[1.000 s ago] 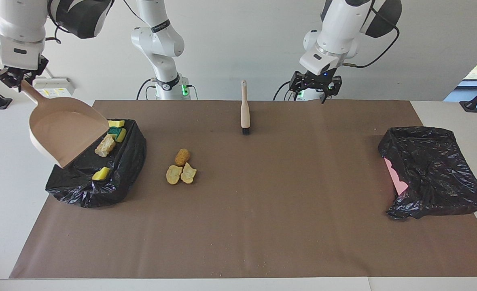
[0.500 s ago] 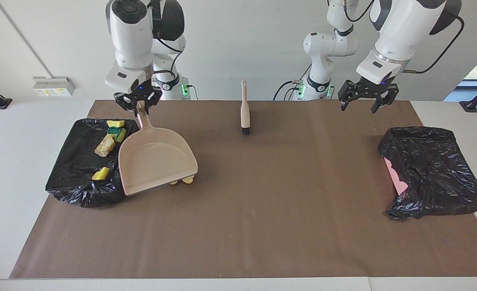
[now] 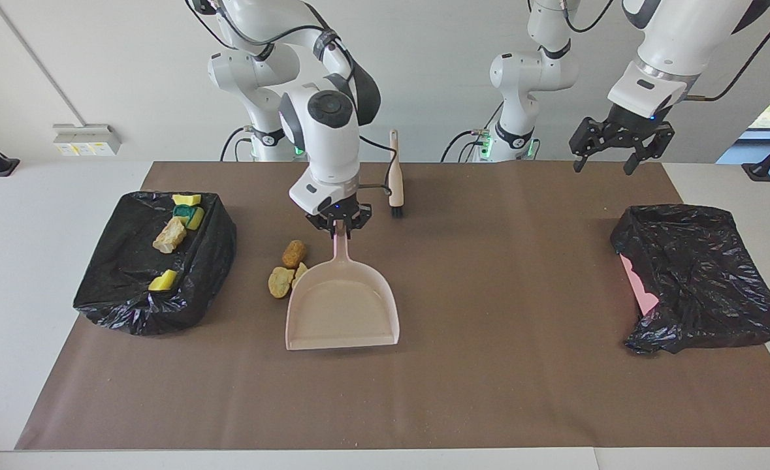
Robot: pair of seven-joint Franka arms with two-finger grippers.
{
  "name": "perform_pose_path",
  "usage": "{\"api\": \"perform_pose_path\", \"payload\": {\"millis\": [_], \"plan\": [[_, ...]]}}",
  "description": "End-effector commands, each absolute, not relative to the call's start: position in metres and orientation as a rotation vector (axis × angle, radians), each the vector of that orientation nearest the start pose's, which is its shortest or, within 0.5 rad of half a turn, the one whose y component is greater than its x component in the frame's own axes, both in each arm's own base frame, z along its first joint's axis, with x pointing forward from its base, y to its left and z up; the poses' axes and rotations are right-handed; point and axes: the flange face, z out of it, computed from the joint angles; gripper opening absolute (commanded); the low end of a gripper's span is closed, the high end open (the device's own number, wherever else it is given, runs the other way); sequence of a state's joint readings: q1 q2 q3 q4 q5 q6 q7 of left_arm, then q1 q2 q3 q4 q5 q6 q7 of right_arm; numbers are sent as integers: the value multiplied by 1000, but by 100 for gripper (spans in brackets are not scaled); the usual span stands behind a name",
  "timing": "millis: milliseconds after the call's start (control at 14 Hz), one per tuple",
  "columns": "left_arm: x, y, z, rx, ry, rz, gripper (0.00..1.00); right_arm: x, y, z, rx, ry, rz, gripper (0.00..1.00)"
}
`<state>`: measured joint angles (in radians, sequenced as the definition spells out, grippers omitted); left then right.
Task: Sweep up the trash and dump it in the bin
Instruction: 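Return the dustpan to the mat center with the right gripper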
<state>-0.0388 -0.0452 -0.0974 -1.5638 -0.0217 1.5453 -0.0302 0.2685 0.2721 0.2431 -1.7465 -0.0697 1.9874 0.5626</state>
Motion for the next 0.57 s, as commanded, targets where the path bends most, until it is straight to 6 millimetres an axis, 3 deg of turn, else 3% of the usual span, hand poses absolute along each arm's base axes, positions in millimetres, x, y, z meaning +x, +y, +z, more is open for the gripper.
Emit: {"api": "perform_pose_path", "payload": {"millis": [0, 71, 143, 214, 500], "plan": [[531, -68, 658, -3166, 157, 8, 100, 572, 362, 408, -3084, 193, 41, 0], [530, -62, 659, -3168, 143, 15, 100, 572, 385, 394, -3063, 229, 33, 0], [530, -51, 661, -3169, 109, 3, 100, 574, 398, 381, -3031, 246, 1, 0], [524, -52, 664, -3167, 114, 10, 100, 575, 405, 375, -3015, 247, -15, 0], [522, -52, 664, -3166, 114, 22, 100, 574, 404, 373, -3004, 237, -1, 0]]}}
